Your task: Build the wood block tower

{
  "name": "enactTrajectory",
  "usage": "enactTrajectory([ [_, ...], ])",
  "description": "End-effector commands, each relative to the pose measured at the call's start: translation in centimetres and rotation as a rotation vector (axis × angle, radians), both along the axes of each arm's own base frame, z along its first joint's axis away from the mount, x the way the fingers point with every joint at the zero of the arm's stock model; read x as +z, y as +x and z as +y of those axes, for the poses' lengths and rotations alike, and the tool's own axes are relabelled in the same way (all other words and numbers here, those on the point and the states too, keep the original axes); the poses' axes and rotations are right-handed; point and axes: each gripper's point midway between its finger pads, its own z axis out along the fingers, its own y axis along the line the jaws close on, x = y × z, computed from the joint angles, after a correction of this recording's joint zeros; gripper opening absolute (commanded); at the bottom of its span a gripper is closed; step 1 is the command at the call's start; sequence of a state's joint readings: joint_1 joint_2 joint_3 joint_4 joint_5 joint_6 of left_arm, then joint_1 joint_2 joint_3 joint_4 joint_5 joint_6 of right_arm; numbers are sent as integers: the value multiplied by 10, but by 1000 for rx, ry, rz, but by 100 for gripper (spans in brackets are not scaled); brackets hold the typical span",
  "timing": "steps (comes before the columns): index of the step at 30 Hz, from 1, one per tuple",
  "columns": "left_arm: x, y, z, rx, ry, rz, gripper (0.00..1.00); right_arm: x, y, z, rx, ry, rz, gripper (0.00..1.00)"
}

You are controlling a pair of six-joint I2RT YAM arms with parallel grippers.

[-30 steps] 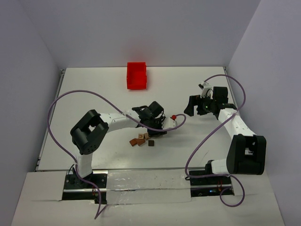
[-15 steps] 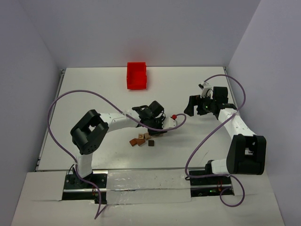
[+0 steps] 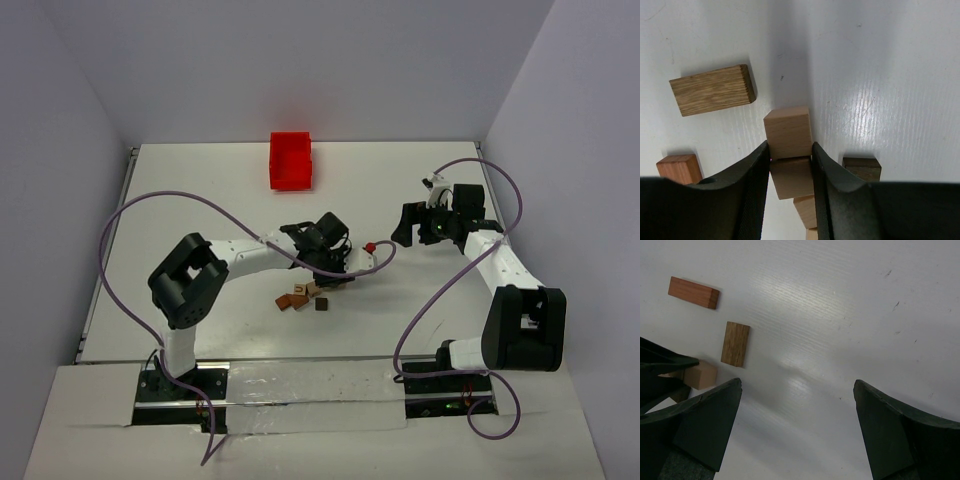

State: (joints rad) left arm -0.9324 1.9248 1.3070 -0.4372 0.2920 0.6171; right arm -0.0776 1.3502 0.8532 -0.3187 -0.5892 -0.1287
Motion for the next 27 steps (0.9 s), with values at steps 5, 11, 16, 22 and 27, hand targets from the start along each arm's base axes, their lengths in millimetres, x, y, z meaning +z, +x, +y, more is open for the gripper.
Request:
enactTrajectory([
  [5, 55, 29, 8, -7, -87, -57, 16, 31, 14, -1, 7, -6, -93, 100],
  [11, 67, 54, 27, 15, -97, -59, 15, 28, 14, -2, 6, -7, -86, 100],
  [16, 70, 71, 37, 1, -99, -63, 14, 28, 15, -1, 5, -7, -86, 100],
  [22, 65, 80, 44, -39, -91, -54, 14, 27, 15, -2, 2, -9, -82, 100],
  [27, 58, 84, 48, -61, -85, -50, 14, 25, 15, -2, 1, -12, -77, 100],
])
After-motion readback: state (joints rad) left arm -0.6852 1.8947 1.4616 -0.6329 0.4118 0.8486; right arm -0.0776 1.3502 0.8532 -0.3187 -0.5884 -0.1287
